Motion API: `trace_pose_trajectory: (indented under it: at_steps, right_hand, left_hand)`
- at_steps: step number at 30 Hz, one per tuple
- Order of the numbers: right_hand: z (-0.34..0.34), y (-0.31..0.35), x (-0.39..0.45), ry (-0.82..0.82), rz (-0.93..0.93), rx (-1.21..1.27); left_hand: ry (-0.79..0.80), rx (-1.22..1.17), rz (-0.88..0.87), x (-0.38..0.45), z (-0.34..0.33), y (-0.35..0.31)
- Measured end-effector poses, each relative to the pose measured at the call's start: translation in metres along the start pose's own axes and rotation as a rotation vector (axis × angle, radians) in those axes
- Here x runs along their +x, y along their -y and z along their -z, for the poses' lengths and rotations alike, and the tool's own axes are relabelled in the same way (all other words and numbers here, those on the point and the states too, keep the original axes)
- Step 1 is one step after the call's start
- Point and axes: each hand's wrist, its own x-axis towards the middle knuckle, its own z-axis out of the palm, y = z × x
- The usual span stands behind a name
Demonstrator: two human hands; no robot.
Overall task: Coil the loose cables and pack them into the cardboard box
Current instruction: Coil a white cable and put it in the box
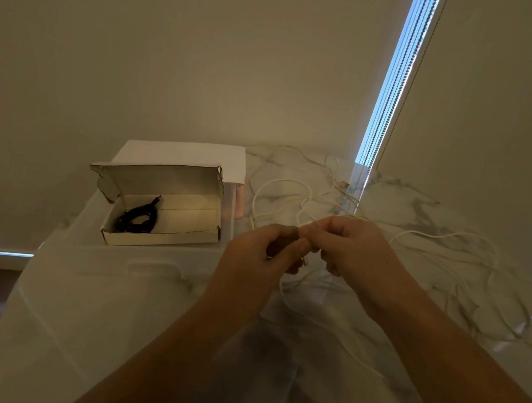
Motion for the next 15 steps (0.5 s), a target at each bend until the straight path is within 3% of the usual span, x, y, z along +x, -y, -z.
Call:
trace_pose_trajectory:
  at_steps: [5,10,15]
  right_hand:
    - [0.005,-0.004,0.001,-0.006,0.057,-0.066]
    - [0.008,-0.019,0.009,-0.213,0.211,-0.381]
    - [0.012,-0.030,0.015,-0.203,0.387,-0.572]
  left_hand:
    - [0.042,-0.093,0.029,0.000,0.003,-0.002]
    - [0.048,-0.081,0.089,0.000,0.002,-0.002]
    - [0.134,-0.126,0.158,-0.001,0.002,-0.008]
